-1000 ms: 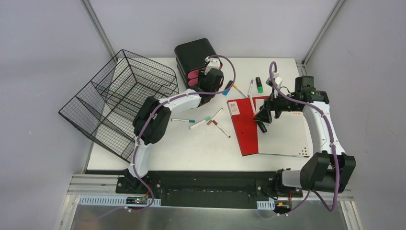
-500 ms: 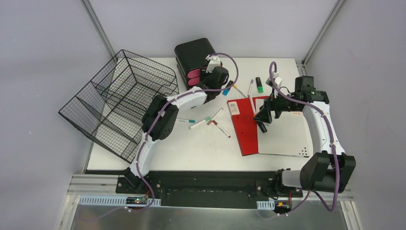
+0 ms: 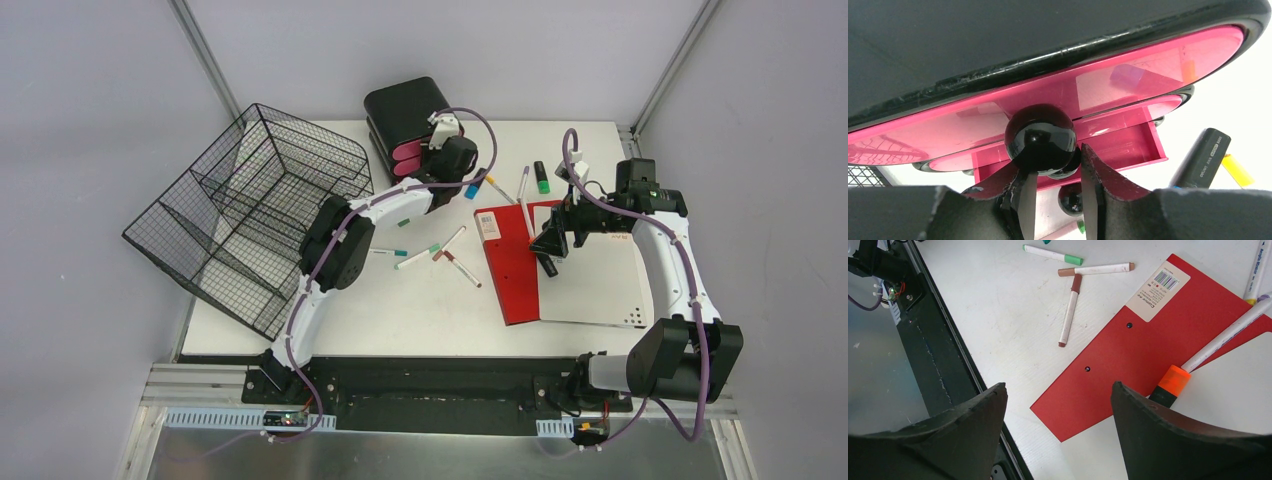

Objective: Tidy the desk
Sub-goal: Open the drawer in the storage box, then pick up the stationery from the folder.

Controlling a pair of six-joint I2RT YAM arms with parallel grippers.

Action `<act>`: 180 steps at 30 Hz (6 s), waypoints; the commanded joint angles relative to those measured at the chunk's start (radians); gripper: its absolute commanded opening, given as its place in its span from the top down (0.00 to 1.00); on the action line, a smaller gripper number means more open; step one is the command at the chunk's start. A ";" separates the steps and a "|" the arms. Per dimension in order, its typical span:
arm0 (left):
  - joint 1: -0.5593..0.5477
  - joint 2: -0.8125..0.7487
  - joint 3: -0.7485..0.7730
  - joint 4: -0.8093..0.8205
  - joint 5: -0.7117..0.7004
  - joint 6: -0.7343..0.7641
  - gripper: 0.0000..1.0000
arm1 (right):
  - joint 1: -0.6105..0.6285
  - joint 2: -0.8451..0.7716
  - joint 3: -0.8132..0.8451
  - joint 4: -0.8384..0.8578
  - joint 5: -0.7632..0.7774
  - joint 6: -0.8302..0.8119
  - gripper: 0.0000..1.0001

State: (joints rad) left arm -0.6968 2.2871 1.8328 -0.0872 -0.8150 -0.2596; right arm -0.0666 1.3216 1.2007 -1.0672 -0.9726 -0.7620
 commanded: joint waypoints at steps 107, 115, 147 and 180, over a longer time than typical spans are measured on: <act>0.026 -0.878 -0.954 0.333 1.111 -0.028 0.14 | 0.161 0.339 -0.071 0.482 0.766 0.462 0.35; 0.026 -0.904 -0.991 0.358 1.118 -0.034 0.15 | 0.211 0.409 -0.058 0.487 0.812 0.467 0.41; -0.025 -0.639 -0.943 0.745 1.328 -0.488 0.06 | 0.069 0.152 -0.090 0.515 0.221 0.742 0.89; -0.245 -0.327 -0.501 0.344 0.878 -0.537 0.67 | -0.016 0.096 -0.255 0.935 0.047 1.279 0.90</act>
State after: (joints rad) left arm -0.9363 1.9450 1.2942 0.3096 0.1043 -0.8230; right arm -0.0837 1.4502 0.9436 -0.1722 -0.8795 0.4953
